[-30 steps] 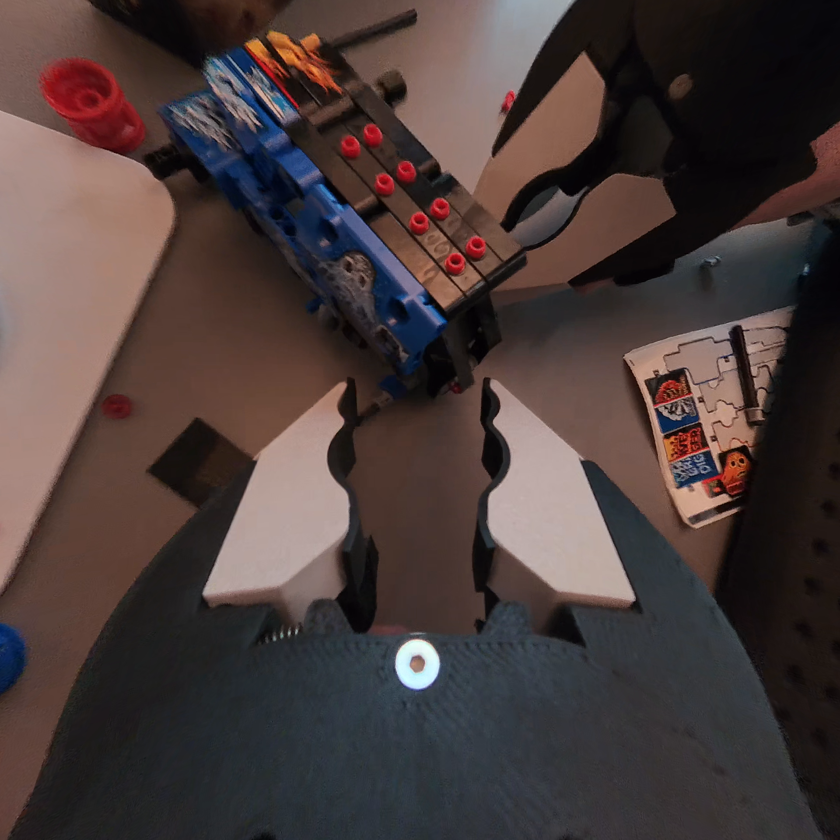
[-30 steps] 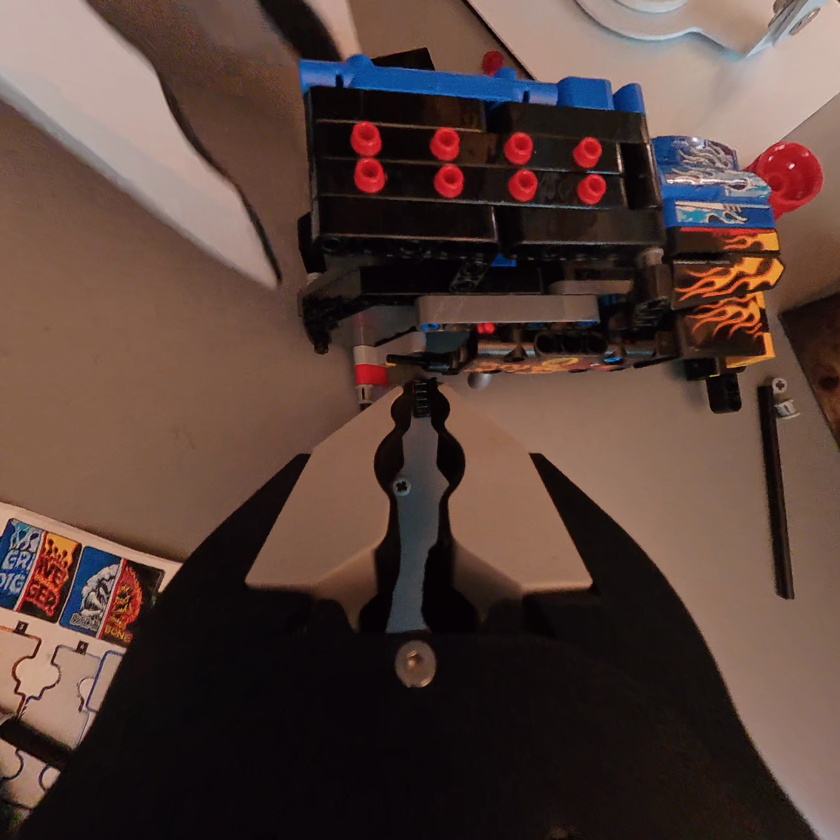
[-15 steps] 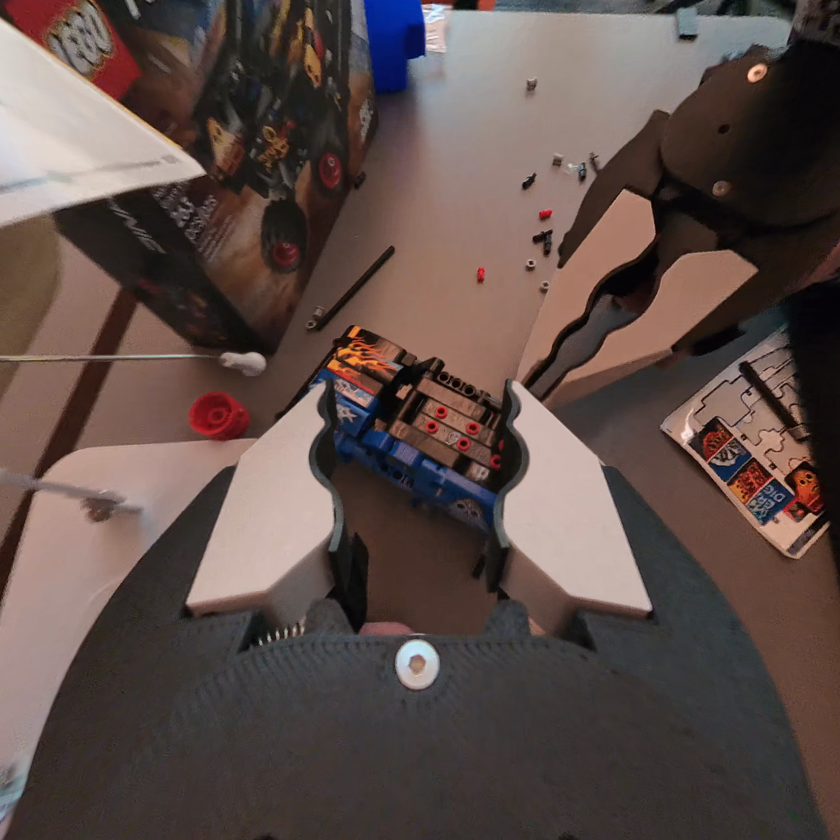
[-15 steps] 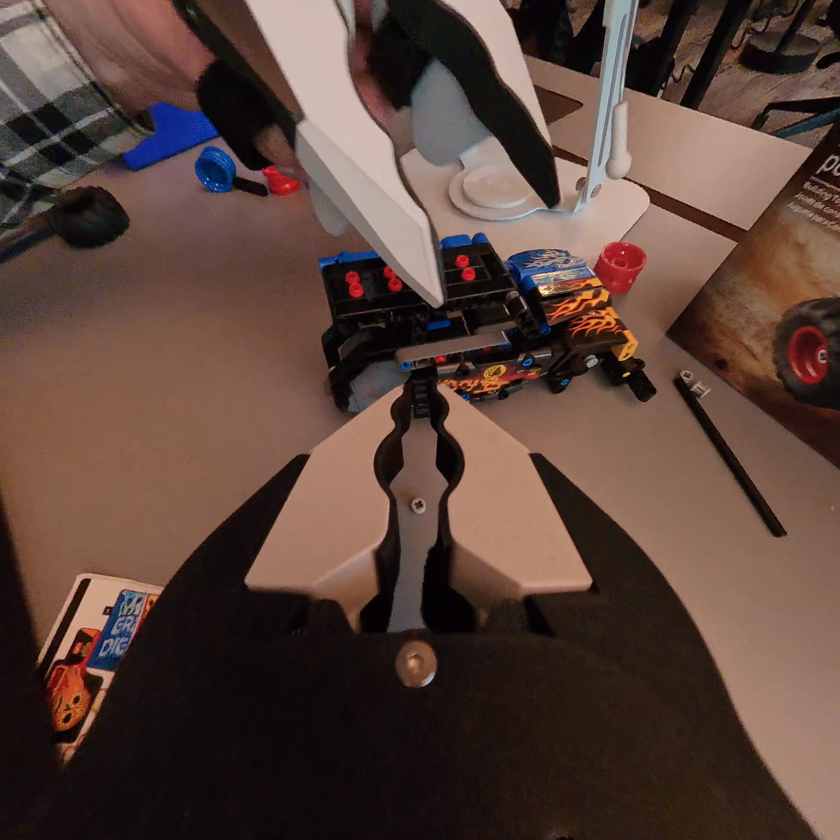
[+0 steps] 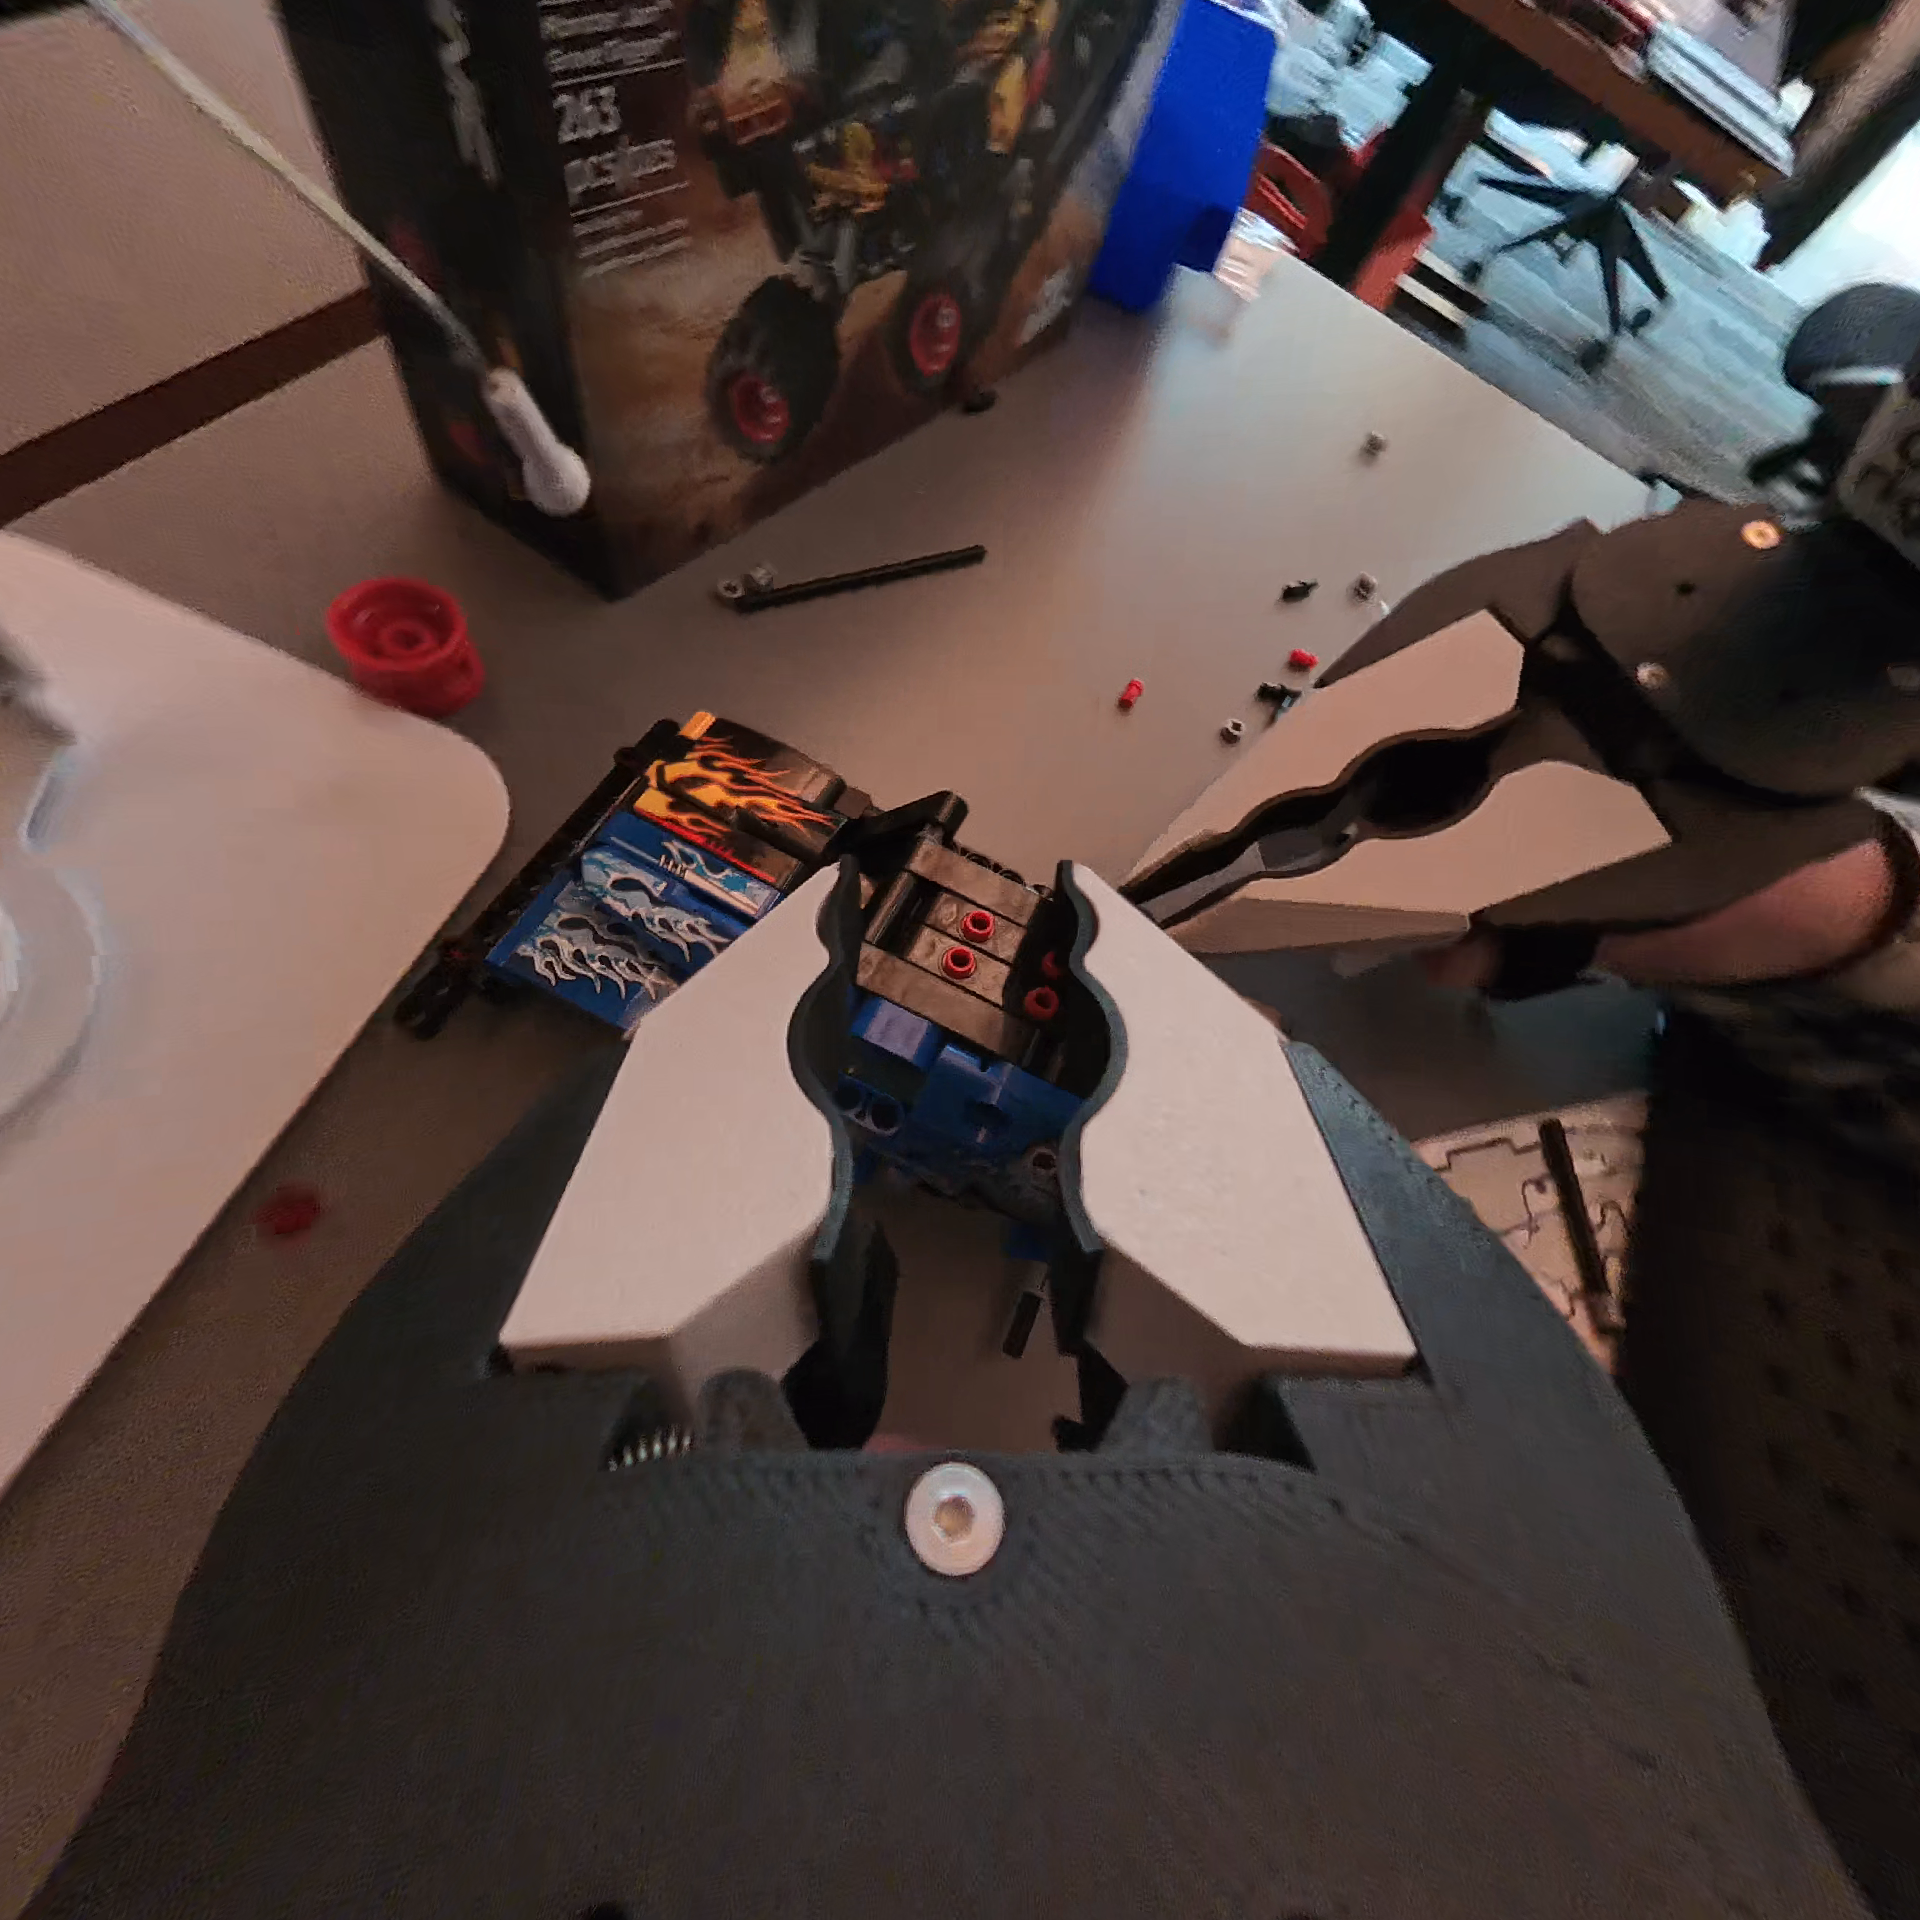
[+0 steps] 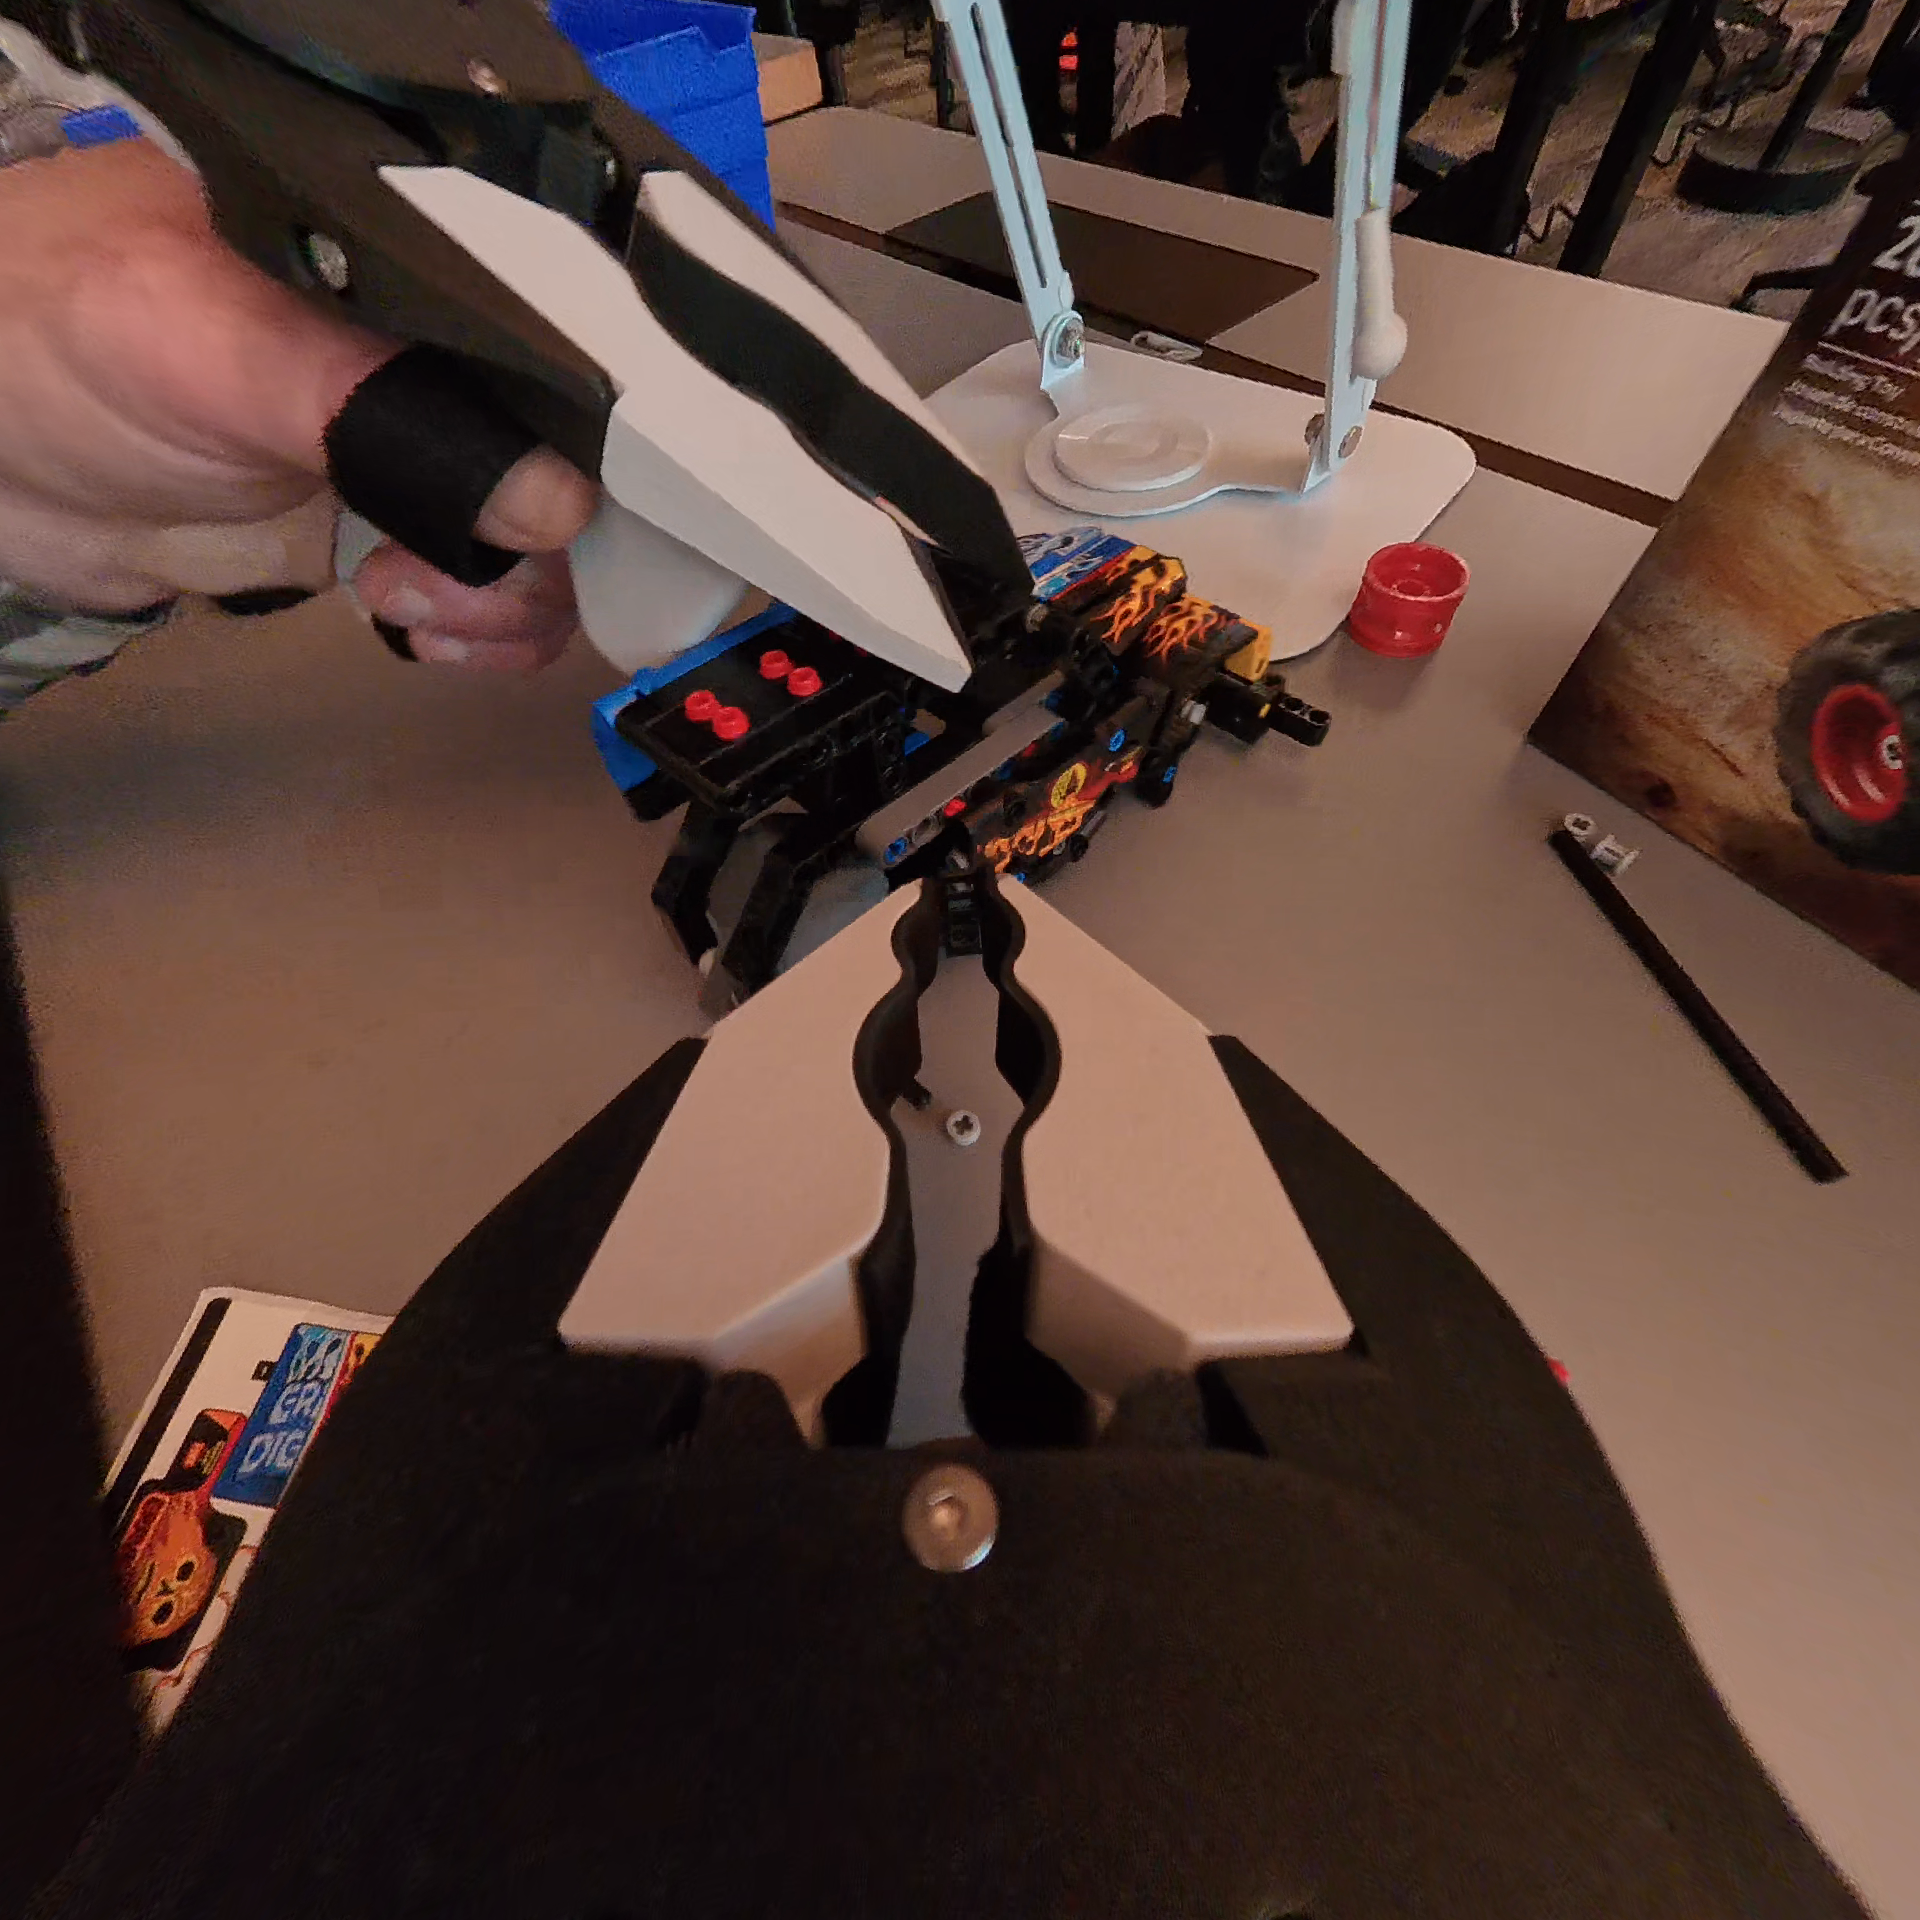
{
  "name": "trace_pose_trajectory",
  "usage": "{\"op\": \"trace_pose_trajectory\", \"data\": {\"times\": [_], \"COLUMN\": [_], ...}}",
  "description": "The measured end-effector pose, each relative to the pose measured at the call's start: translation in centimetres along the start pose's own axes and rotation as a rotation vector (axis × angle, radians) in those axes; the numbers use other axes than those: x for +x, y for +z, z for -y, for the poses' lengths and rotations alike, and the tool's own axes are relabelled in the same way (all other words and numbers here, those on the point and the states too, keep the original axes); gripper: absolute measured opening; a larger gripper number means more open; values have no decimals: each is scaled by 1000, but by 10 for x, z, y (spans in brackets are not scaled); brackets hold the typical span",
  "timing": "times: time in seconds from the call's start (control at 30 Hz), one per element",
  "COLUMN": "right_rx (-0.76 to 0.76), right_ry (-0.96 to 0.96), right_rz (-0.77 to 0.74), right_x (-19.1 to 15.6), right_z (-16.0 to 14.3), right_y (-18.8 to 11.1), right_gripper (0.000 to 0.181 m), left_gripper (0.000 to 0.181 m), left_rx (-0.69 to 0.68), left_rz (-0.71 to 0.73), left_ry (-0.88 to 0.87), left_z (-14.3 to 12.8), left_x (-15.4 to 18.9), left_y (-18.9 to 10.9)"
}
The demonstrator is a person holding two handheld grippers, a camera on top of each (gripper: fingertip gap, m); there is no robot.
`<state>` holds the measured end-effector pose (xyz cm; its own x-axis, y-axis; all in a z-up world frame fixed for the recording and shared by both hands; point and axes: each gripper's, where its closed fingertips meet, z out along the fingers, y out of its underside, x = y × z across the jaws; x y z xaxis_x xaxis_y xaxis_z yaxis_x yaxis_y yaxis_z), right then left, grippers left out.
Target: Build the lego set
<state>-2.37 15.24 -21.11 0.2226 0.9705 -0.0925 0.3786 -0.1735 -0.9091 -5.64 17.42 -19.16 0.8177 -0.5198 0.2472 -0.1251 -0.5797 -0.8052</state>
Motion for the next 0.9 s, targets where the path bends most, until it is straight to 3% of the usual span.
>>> {"op": "trace_pose_trajectory", "data": {"times": [0.1, 0.2, 0.3, 0.4, 0.5, 0.9], "right_rx": [14, 12, 33, 48, 36, 28], "right_ry": [-7, -11, -3, 2, -10, 4], "right_rz": [5, 8, 1, -5, -18, -31], "right_x": [-5, -7, -6, -4, -5, -2], "right_z": [-1, -2, 1, 3, 2, 2], "right_y": [3, 6, 5, 5, 7, 12], "right_gripper": [5, 5, 5, 5, 5, 5], "left_gripper": [36, 46, 60, 59, 39, 33], "left_rx": [39, 113, 49, 4, 40, 86], "left_rz": [47, 22, 73, -38, -83, -180], "left_ry": [13, 4, 104, 55, 18, -78], "left_z": [-3, 14, 11, 1, 0, -2], "left_x": [9, 5, -19, -14, -9, -6], "left_y": [-7, -18, -12, 0, 1, -1]}}
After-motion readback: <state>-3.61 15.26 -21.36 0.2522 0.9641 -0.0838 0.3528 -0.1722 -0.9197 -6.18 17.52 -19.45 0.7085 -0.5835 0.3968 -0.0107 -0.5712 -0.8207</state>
